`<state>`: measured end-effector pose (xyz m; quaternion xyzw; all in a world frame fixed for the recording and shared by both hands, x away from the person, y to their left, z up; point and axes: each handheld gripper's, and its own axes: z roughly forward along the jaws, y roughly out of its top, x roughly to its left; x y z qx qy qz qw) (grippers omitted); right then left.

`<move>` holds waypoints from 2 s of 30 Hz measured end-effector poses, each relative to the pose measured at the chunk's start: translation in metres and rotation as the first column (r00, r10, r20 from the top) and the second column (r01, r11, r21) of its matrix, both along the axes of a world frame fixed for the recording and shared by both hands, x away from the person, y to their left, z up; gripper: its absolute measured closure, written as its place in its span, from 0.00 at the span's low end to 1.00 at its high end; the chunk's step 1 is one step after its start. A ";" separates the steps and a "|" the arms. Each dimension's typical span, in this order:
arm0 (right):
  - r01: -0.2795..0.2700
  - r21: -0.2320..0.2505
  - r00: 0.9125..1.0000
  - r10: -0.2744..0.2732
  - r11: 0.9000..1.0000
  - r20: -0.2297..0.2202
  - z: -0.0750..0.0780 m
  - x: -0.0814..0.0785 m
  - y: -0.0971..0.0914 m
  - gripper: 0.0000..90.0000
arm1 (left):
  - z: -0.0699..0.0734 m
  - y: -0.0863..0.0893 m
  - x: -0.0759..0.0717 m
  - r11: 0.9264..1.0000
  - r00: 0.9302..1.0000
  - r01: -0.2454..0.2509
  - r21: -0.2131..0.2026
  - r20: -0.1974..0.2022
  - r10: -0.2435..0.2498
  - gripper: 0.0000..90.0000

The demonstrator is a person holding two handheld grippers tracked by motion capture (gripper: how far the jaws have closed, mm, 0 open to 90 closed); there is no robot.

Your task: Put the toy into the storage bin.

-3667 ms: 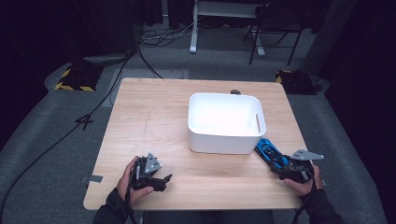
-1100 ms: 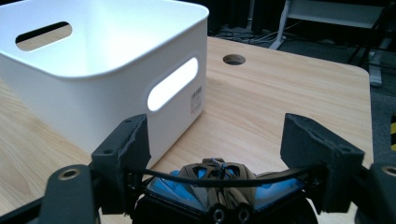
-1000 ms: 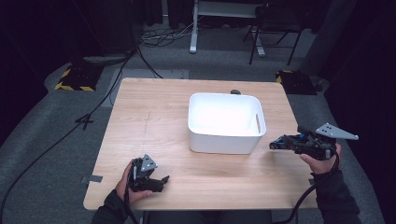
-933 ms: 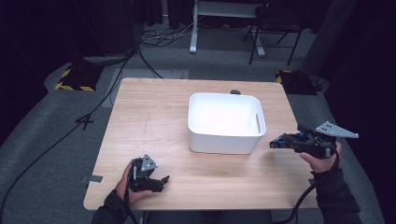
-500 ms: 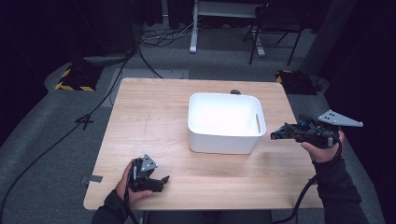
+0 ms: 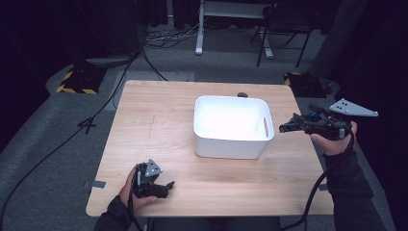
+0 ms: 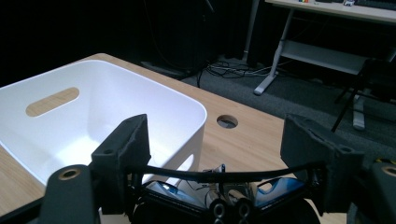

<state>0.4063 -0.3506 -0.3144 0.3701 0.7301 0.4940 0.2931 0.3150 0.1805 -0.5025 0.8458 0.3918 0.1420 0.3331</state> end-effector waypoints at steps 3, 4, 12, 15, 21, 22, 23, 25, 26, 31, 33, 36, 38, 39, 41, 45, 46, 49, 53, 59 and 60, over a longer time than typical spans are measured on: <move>-0.003 -0.001 1.000 0.003 1.000 0.012 0.008 0.002 0.003 0.28 | 0.000 0.000 0.000 1.000 1.000 0.000 0.000 0.000 0.000 0.14; -0.003 -0.006 1.000 0.003 1.000 0.014 0.009 0.003 0.004 0.28 | 0.000 0.000 0.000 1.000 1.000 0.000 0.000 0.000 0.000 0.14; -0.024 0.007 0.999 0.024 1.000 0.031 0.025 0.011 0.011 0.28 | 0.000 0.000 0.000 1.000 1.000 0.000 0.000 0.000 0.000 0.14; -0.029 0.014 0.999 0.028 0.999 0.036 0.032 0.015 0.016 0.28 | 0.000 0.000 0.000 1.000 1.000 0.000 0.000 0.000 0.000 0.14; -0.046 0.020 0.998 0.045 0.999 0.048 0.039 0.017 0.021 0.28 | 0.000 0.000 0.000 1.000 1.000 0.000 0.000 0.000 0.000 0.14; -0.048 0.021 0.998 0.046 0.999 0.051 0.040 0.017 0.023 0.28 | 0.000 0.000 0.000 1.000 1.000 0.000 0.000 0.000 0.000 0.14; -0.051 0.024 0.998 0.049 0.998 0.050 0.041 0.017 0.024 0.28 | 0.000 0.000 0.000 1.000 1.000 0.000 0.000 0.000 0.000 0.14; -0.056 0.026 0.997 0.054 0.998 0.055 0.044 0.017 0.027 0.28 | 0.000 0.000 0.000 1.000 1.000 0.000 0.000 0.000 0.000 0.14; -0.056 0.026 0.997 0.054 0.998 0.055 0.044 0.017 0.027 0.28 | 0.000 0.000 0.000 1.000 1.000 0.000 0.000 0.000 0.000 0.14; -0.071 0.029 0.996 0.069 0.997 0.057 0.047 0.019 0.032 0.28 | 0.000 0.000 0.000 1.000 1.000 0.000 0.000 0.000 0.000 0.14; -0.079 0.037 0.995 0.077 0.996 0.059 0.047 0.020 0.035 0.28 | 0.000 0.000 0.000 1.000 1.000 0.000 0.000 0.000 0.000 0.14; -0.094 0.027 0.994 0.092 0.995 0.059 0.047 0.021 0.040 0.28 | 0.000 0.000 0.000 1.000 1.000 0.000 0.000 0.000 0.000 0.14; -0.096 0.029 0.994 0.094 0.995 0.060 0.047 0.021 0.042 0.28 | 0.000 0.000 0.000 1.000 1.000 0.000 0.000 0.000 0.000 0.14; -0.105 0.021 0.993 0.103 0.994 0.060 0.047 0.022 0.045 0.28 | 0.000 0.000 0.000 1.000 1.000 0.000 0.000 0.000 0.000 0.14; -0.113 0.029 0.992 0.111 0.993 0.053 0.046 0.022 0.050 0.28 | 0.000 0.000 0.000 1.000 1.000 0.000 0.000 0.000 0.000 0.14; -0.132 0.028 0.990 0.131 0.991 0.048 0.043 0.024 0.056 0.28 | 0.000 0.000 0.000 1.000 1.000 0.000 0.000 0.000 0.000 0.14; -0.132 0.028 0.990 0.131 0.991 0.048 0.043 0.024 0.056 0.28 | 0.000 0.000 0.000 1.000 1.000 0.000 0.000 0.000 0.000 0.14; -0.152 0.021 0.987 0.151 0.988 0.046 0.040 0.026 0.063 0.28 | 0.000 0.000 0.000 1.000 1.000 0.000 0.000 0.000 0.000 0.14; -0.164 0.018 0.986 0.163 0.986 0.041 0.037 0.027 0.068 0.28 | 0.000 0.000 0.000 1.000 1.000 0.000 0.000 0.000 0.000 0.14; -0.184 0.003 0.983 0.184 0.983 0.014 0.031 0.030 0.079 0.28 | 0.000 0.000 0.000 1.000 1.000 0.000 0.000 0.000 0.000 0.14; -0.192 0.001 0.981 0.192 0.981 0.016 0.031 0.031 0.081 0.28 | 0.000 0.000 0.000 1.000 1.000 0.000 0.000 0.000 0.000 0.14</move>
